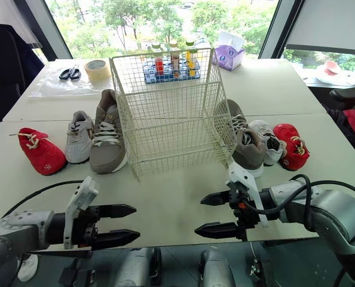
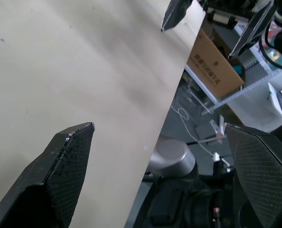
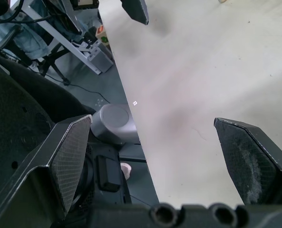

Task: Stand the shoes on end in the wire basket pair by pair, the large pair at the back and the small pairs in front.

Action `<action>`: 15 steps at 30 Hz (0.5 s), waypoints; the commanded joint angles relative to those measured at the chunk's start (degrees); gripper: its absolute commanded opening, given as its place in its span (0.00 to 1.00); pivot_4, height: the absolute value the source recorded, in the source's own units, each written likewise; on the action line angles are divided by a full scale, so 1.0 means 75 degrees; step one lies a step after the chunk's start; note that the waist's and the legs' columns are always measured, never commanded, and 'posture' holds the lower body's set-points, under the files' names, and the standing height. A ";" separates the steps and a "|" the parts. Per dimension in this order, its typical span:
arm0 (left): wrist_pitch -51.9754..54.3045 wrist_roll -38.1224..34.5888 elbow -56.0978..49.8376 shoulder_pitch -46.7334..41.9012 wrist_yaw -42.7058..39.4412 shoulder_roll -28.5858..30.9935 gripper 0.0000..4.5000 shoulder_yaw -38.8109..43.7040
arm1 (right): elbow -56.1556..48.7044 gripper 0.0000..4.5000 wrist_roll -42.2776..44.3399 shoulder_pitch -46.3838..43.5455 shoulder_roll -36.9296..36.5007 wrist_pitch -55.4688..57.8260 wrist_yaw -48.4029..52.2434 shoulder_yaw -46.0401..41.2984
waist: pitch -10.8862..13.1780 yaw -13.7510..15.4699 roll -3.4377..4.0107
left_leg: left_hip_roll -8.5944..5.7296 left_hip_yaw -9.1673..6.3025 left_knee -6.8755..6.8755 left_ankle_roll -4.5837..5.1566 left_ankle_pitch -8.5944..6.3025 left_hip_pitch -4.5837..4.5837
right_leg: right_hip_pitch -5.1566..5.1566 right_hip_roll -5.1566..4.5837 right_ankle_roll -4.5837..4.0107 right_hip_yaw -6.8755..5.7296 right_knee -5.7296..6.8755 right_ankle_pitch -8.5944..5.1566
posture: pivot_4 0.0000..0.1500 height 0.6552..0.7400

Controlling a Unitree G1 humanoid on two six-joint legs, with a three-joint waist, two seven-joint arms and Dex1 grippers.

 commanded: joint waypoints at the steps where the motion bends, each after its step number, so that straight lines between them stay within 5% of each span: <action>1: -0.0216 0.0108 -0.0024 -0.0077 0.0007 -0.0077 1.00 0.0063 | -0.0180 0.99 0.0353 -0.0154 0.0065 0.0309 -0.0211 -0.0051 | 0.0000 -0.0001 0.0000 | 0.0000 0.0000 0.0000 0.0000 0.0000 0.0000 | 0.0000 0.0000 0.0000 0.0000 0.0000 0.0000 | 1.00 0.45; 15: -0.0288 0.0398 -0.0036 -0.0034 -0.0095 -0.0162 1.00 -0.0114 | -0.0035 0.99 0.0560 -0.0514 0.0100 0.0441 -0.0230 -0.0168 | 0.0000 -0.0003 0.0000 | 0.0000 0.0001 0.0000 0.0000 0.0000 0.0000 | 0.0000 0.0001 0.0001 0.0000 0.0000 0.0001 | 1.00 0.45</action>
